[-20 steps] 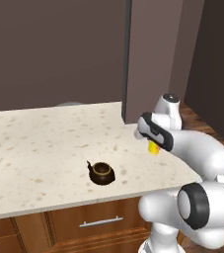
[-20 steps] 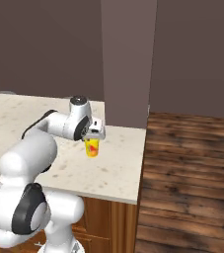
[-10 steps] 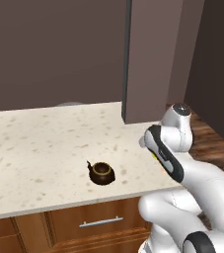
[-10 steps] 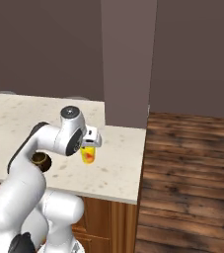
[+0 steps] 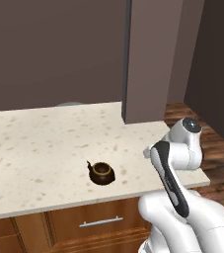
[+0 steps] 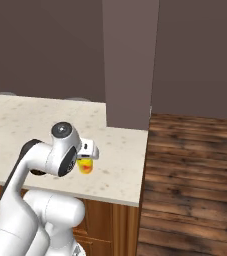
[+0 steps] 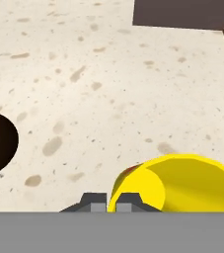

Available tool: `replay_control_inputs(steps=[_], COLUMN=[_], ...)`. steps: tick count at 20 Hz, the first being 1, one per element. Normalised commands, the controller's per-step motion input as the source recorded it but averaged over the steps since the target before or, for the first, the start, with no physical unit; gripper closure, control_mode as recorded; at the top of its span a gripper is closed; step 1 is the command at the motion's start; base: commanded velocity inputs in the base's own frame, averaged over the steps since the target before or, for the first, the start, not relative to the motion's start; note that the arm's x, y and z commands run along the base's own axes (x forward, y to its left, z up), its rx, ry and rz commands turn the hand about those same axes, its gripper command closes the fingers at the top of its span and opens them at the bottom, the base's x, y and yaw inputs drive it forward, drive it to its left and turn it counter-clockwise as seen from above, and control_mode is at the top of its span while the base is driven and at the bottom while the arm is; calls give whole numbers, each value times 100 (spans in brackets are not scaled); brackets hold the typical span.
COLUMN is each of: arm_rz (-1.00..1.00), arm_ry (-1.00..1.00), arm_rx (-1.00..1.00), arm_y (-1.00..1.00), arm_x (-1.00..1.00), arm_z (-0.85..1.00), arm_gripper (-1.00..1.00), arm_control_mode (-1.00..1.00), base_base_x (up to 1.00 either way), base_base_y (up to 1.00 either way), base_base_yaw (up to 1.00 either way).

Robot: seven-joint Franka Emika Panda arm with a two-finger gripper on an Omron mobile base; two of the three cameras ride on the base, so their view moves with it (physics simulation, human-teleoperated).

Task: Pick the teapot and cup and place them in the sink. Then turn on the water.

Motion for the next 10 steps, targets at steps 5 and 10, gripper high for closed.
replay_control_inputs(steps=[5,10], arm_rz=[0,0], arm_ry=[-2,-6], arm_rx=[0,0], arm_y=[0,0], arm_x=[-25,-37], arm_z=[0,0], arm_gripper=[100,100], arm_control_mode=[-100,-100], base_base_x=[0,0], base_base_y=[0,0], base_base_yaw=[0,0])
